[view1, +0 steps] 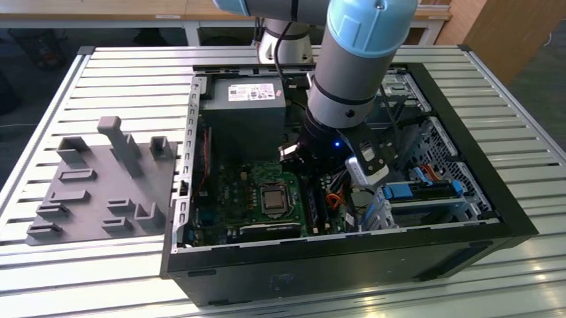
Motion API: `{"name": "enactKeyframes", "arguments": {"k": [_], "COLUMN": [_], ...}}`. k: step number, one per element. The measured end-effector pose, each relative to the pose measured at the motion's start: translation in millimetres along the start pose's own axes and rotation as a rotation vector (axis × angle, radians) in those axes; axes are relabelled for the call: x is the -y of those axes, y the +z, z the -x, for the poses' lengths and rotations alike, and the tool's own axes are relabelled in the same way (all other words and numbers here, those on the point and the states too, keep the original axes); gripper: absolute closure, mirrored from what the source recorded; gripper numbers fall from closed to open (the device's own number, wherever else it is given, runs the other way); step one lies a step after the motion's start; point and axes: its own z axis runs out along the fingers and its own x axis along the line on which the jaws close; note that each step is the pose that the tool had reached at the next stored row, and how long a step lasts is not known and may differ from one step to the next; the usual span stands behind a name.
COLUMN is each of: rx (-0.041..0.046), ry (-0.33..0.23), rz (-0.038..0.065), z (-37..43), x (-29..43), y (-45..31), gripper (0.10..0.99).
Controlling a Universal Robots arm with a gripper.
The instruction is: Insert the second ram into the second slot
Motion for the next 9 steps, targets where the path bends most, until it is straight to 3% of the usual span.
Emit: {"name": "enactKeyframes", "arguments": {"k": [9], "rx": [-0.0004], "ry": [0.0], "rz": [0.0], "z": [0.0], "x": [1.6], "y": [0.5], "gripper": [0.953]}}
